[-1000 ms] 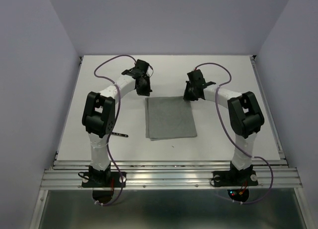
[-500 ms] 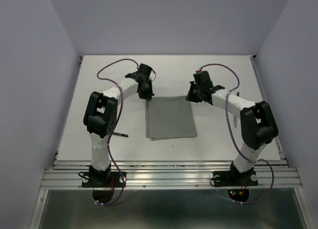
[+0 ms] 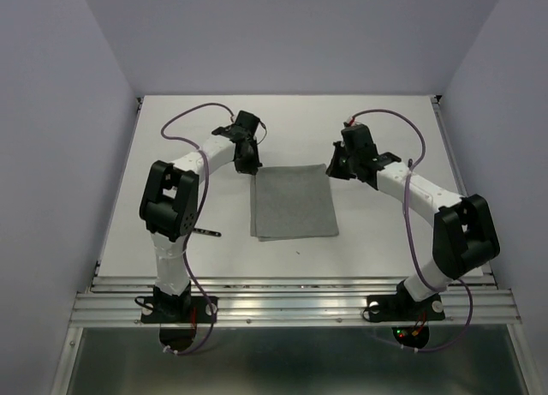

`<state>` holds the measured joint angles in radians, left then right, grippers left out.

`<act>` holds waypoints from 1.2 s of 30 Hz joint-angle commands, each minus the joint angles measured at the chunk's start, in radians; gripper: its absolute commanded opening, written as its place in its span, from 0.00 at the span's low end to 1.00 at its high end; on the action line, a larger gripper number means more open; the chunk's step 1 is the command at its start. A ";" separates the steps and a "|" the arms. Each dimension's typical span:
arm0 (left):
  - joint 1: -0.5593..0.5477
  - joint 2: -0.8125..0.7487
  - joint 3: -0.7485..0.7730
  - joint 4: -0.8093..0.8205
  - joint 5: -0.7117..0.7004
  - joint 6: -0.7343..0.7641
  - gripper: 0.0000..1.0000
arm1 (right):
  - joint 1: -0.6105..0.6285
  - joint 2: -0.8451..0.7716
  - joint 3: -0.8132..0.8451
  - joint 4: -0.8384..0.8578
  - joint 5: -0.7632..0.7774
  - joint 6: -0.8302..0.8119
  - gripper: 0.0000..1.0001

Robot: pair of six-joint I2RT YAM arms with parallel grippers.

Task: Fold the napkin into a case and place the utensils inside
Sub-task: Smooth out the lower triangle-folded napkin at the center of the board.

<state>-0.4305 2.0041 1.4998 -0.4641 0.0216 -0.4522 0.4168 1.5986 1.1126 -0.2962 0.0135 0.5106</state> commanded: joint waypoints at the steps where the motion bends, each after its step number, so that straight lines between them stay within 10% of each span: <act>1: 0.018 -0.149 0.007 -0.047 -0.066 0.023 0.00 | 0.057 -0.065 -0.013 -0.003 0.020 -0.026 0.01; 19: 0.042 0.087 0.102 0.008 0.009 0.014 0.00 | 0.195 -0.063 -0.261 0.034 0.074 0.146 0.01; 36: -0.027 -0.224 -0.233 0.007 -0.003 0.003 0.00 | 0.195 -0.207 -0.246 -0.118 0.229 0.014 0.01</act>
<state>-0.4530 1.8946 1.2873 -0.4240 0.0525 -0.4515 0.6067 1.4456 0.7776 -0.3927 0.2096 0.5892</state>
